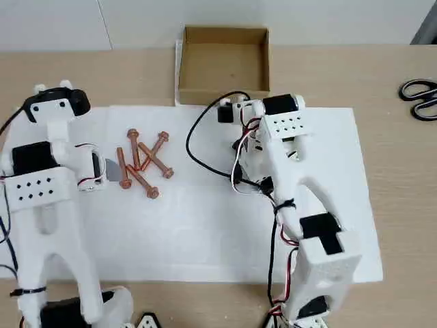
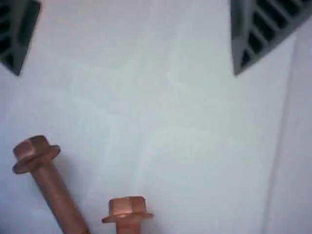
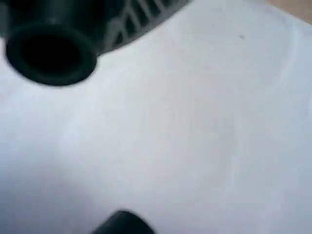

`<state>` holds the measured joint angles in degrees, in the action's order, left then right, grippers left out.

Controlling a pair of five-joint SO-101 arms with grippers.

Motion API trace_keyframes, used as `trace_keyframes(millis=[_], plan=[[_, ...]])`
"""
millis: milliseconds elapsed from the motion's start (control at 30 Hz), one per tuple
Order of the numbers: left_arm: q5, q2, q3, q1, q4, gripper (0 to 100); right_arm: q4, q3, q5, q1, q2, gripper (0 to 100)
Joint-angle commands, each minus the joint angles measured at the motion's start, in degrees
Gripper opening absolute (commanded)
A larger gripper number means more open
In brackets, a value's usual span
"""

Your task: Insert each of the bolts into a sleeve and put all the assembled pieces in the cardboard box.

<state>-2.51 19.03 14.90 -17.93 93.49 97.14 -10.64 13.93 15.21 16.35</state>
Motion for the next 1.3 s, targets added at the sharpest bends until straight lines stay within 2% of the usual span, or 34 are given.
trace_keyframes(millis=[0, 300, 467, 733, 933, 1100, 1267], plan=[[1.6, -5.4, -4.2, 0.1, 0.4, 26, 1.3, -2.2, 0.7, 0.3, -5.7, 0.4], [1.3, -30.1, -23.9, 0.2, 1.3, 26, 0.9, -2.2, 0.6, 0.0, -11.9, 0.4], [0.4, -39.6, -34.9, 0.3, 2.8, 26, 0.7, -2.1, 0.5, 0.2, -12.0, 0.5], [0.2, -54.9, -53.8, 8.4, 4.8, 26, 0.3, -2.1, 0.3, 0.2, -12.0, 0.5], [-4.4, -65.8, -67.2, 9.1, 5.2, 26, 0.5, -2.0, 0.3, 0.2, -12.0, 0.5], [-8.4, -72.1, -74.9, 9.1, 5.2, 24, 0.5, -2.0, 0.3, 0.2, -12.0, 0.5], [-9.1, -76.2, -77.8, 9.1, 5.2, 20, 0.5, -2.0, 0.3, 0.2, -11.9, 0.5]])
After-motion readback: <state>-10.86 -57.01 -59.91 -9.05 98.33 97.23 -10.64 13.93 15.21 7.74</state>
